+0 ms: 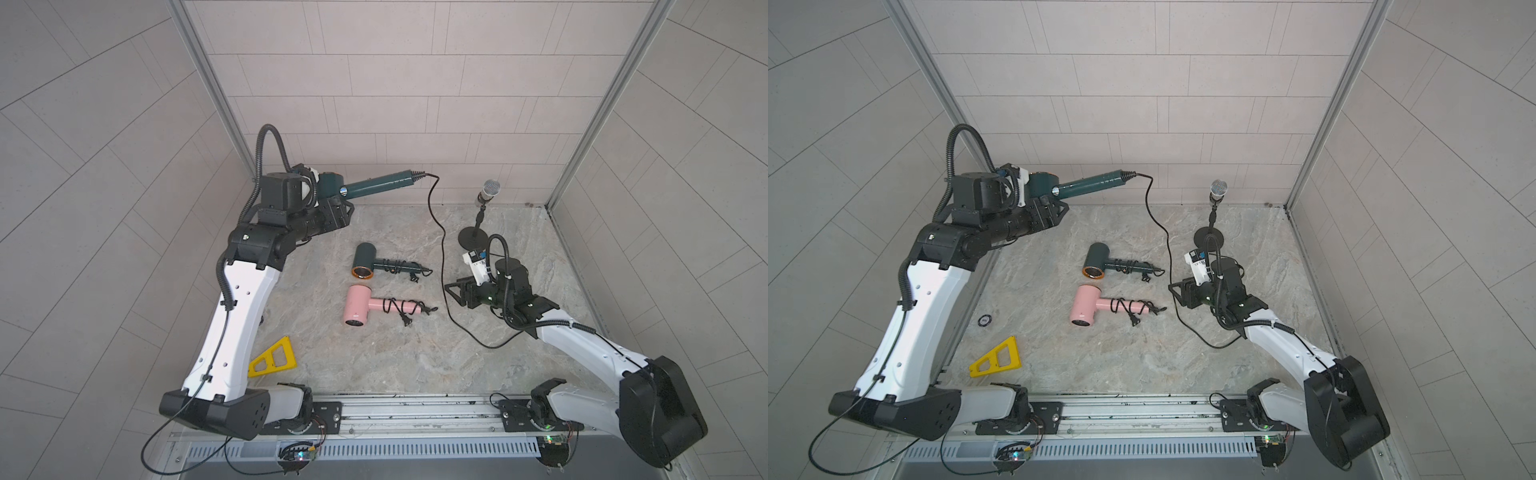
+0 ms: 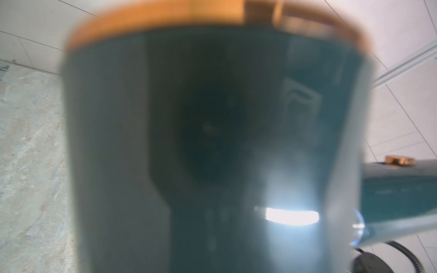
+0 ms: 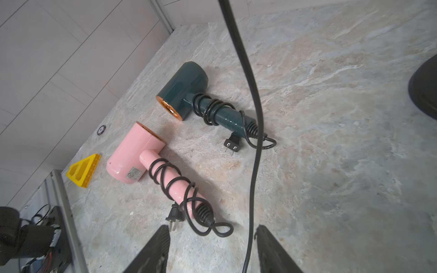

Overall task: Wrap the cord around the hair dryer
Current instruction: Wrap the power cord around the hair dryer.

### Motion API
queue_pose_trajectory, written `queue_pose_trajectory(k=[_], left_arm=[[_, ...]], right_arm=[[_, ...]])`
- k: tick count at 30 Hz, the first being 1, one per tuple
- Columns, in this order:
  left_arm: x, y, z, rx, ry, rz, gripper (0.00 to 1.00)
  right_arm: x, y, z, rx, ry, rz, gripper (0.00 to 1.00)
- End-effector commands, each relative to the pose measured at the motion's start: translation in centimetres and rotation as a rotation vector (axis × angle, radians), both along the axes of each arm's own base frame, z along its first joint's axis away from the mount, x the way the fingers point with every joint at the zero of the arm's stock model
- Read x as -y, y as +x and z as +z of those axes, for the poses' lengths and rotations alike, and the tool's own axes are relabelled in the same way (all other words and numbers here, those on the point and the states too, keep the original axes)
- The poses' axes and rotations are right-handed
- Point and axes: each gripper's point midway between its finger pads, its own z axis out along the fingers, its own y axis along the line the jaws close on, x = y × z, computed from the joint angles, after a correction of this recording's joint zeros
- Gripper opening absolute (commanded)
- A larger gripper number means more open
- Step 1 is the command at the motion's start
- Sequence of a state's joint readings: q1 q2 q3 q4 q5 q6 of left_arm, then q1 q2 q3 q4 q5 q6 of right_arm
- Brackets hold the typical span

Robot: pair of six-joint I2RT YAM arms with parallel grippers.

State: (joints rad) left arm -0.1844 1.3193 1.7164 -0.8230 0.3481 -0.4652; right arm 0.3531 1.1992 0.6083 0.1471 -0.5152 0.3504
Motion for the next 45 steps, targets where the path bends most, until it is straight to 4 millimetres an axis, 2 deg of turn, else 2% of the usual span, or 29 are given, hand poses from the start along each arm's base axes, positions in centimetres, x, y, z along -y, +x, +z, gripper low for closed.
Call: queue_pose_trajectory(k=[1,3,5,6,11,12,13,15,19,20,23,27,30,32,34,37,42,45], left_arm=[[0.9,-1.2,3.5,0.095,-0.066,-0.029,0.0],[1.1,-1.3,3.5,0.094,-0.082,-0.036,0.0],[1.3,-1.5,3.5,0.091,-0.096,-0.04,0.0],[1.3,-1.5,3.4,0.09,-0.101,-0.041,0.0],[1.7,-1.6,3.2,0.079,-0.124,-0.053,0.0],[1.8,-1.6,3.2,0.077,-0.13,-0.056,0.0],[1.8,-1.5,3.2,0.077,-0.133,-0.057,0.0],[2.0,-1.5,3.2,0.077,-0.146,-0.06,0.0],[2.3,-1.0,2.6,0.063,-0.184,-0.059,0.0],[2.5,-0.7,2.3,0.056,-0.197,-0.058,0.0],[1.9,0.4,0.7,0.032,-0.192,-0.003,0.0],[-0.4,2.2,-2.0,0.02,-0.144,0.154,0.0],[-2.5,3.1,-3.5,0.03,-0.095,0.278,0.0],[-3.7,3.4,-4.7,0.032,-0.037,0.344,0.0],[-4.5,3.7,-6.1,0.025,0.029,0.383,0.0],[-4.9,4.1,-8.6,-0.001,0.174,0.404,0.0],[-4.7,4.6,-12.8,-0.053,0.383,0.399,0.0],[-3.0,4.9,-14.8,-0.075,0.434,0.319,0.0]], right_arm=[[0.8,3.4,2.0,0.108,0.068,-0.15,0.6],[0.6,4.8,2.6,0.14,0.094,-0.172,0.6],[0.7,5.6,2.1,0.15,0.082,-0.201,0.59],[0.8,6.7,3.1,0.173,0.076,-0.225,0.59],[0.6,8.2,3.6,0.208,0.079,-0.242,0.58],[0.4,8.4,3.5,0.208,0.084,-0.242,0.53],[0.2,8.5,3.4,0.203,0.092,-0.237,0.44],[-0.2,8.7,3.5,0.208,0.114,-0.222,0.14],[-0.6,8.3,3.0,0.188,0.112,-0.208,0.03],[-0.7,8.0,2.8,0.18,0.08,-0.198,0.0],[-1.7,6.1,1.4,0.087,-0.102,-0.099,0.0],[-3.0,1.0,-1.9,-0.108,-0.434,0.115,0.0],[-3.2,-3.0,-2.9,-0.188,-0.65,0.264,0.0],[-3.1,-5.1,-2.8,-0.197,-0.785,0.356,0.0],[-2.9,-6.9,-2.0,-0.17,-0.916,0.441,0.0],[-3.1,-7.7,0.9,-0.088,-0.991,0.48,0.0],[-4.0,-7.3,7.4,0.125,-0.933,0.465,0.0],[-4.1,-6.2,10.6,0.256,-0.968,0.466,0.0]])
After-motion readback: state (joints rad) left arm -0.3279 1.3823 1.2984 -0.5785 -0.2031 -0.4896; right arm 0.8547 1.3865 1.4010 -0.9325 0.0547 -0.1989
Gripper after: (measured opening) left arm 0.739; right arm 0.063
